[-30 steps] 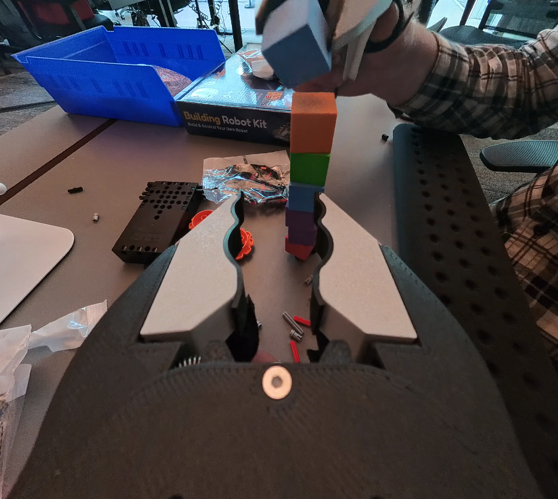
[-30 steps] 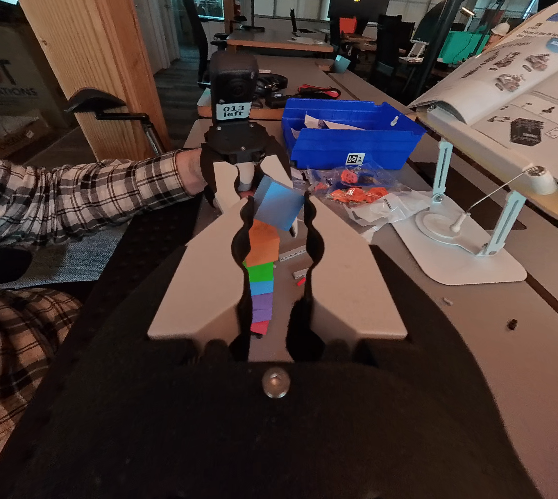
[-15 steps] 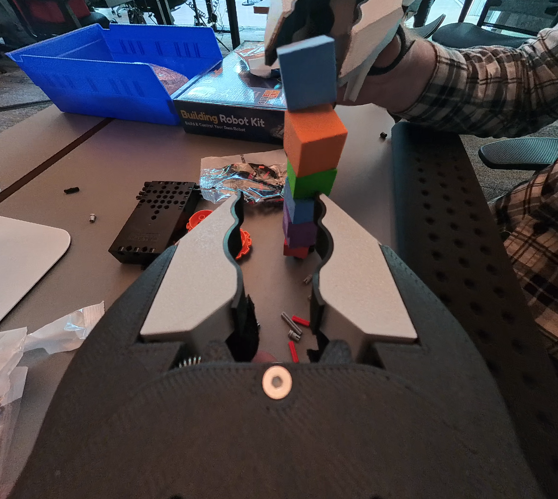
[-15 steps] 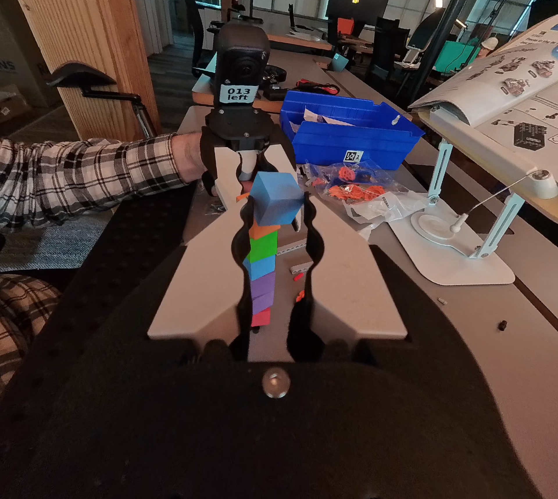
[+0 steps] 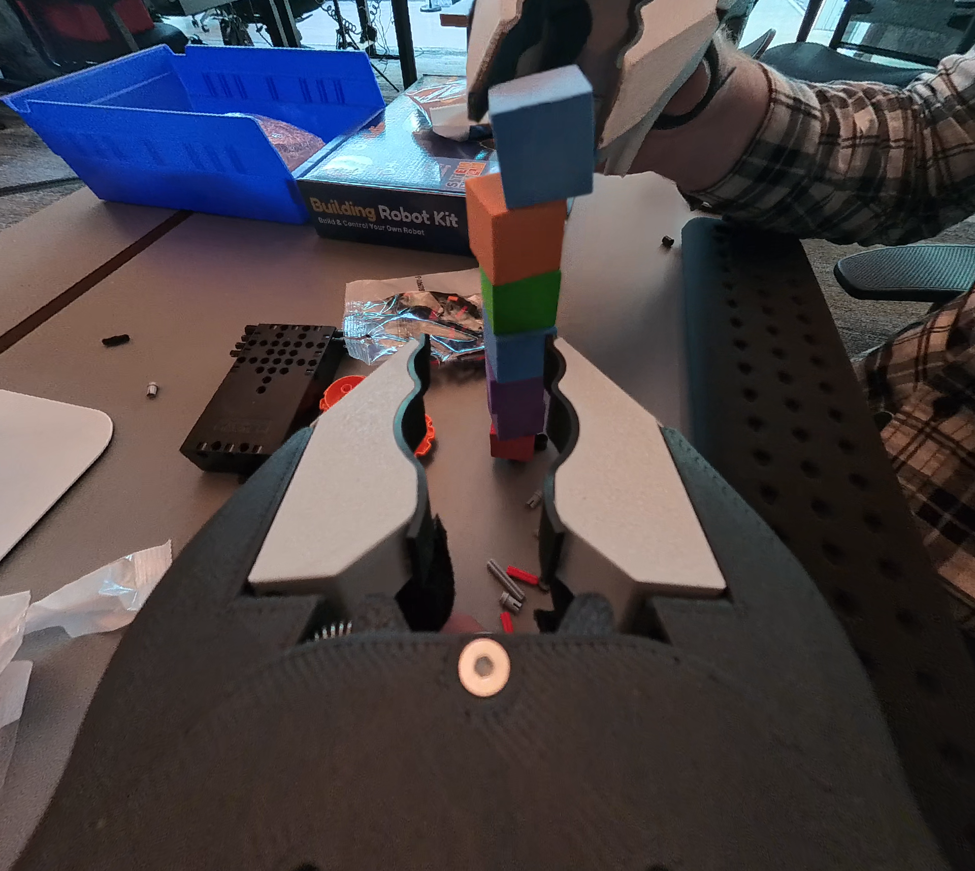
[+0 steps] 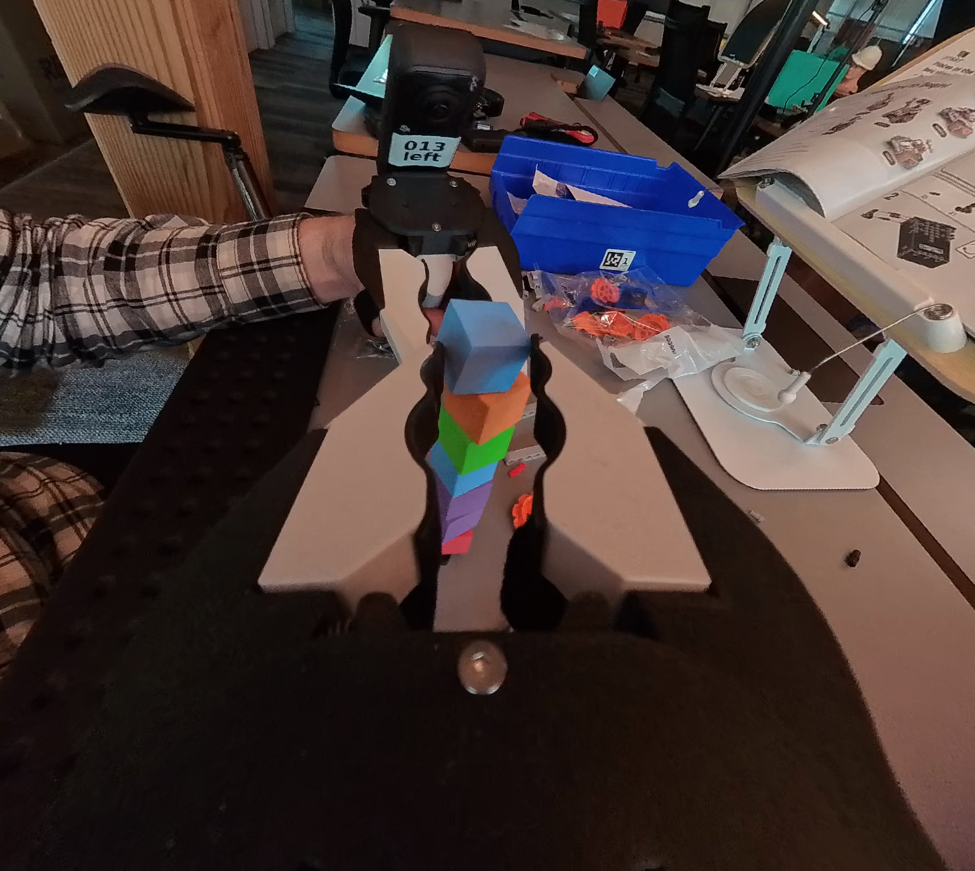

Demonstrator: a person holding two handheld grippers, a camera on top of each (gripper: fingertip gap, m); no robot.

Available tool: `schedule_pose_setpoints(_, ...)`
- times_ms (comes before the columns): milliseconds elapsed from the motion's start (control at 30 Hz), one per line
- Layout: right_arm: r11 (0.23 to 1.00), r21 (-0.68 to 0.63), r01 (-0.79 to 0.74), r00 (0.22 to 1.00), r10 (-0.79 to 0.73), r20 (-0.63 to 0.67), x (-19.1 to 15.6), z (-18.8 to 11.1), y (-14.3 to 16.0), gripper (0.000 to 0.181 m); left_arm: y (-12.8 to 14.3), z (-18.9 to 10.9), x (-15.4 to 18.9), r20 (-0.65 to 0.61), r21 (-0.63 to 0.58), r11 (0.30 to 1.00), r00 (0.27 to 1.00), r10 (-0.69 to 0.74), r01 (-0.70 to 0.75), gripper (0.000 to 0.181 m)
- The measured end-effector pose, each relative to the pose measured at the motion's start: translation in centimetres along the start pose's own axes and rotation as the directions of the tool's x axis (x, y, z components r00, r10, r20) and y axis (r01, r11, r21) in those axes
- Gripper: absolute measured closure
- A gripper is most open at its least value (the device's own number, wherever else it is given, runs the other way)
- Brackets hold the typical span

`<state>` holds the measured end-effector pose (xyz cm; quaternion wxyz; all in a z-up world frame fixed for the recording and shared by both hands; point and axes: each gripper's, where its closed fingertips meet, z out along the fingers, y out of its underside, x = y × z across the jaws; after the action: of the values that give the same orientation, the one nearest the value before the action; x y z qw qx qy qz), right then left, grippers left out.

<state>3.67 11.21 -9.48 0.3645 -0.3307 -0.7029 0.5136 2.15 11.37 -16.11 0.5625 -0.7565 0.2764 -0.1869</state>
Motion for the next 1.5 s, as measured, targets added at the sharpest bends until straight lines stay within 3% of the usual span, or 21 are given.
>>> schedule_pose_setpoints(1500,0.997,0.014,-0.072,0.997,0.072,-0.016,1.1,-0.6,0.0,0.150,0.8,1.3,0.6,-0.034,-0.039,0.999,0.999,-0.005,0.004,0.140)
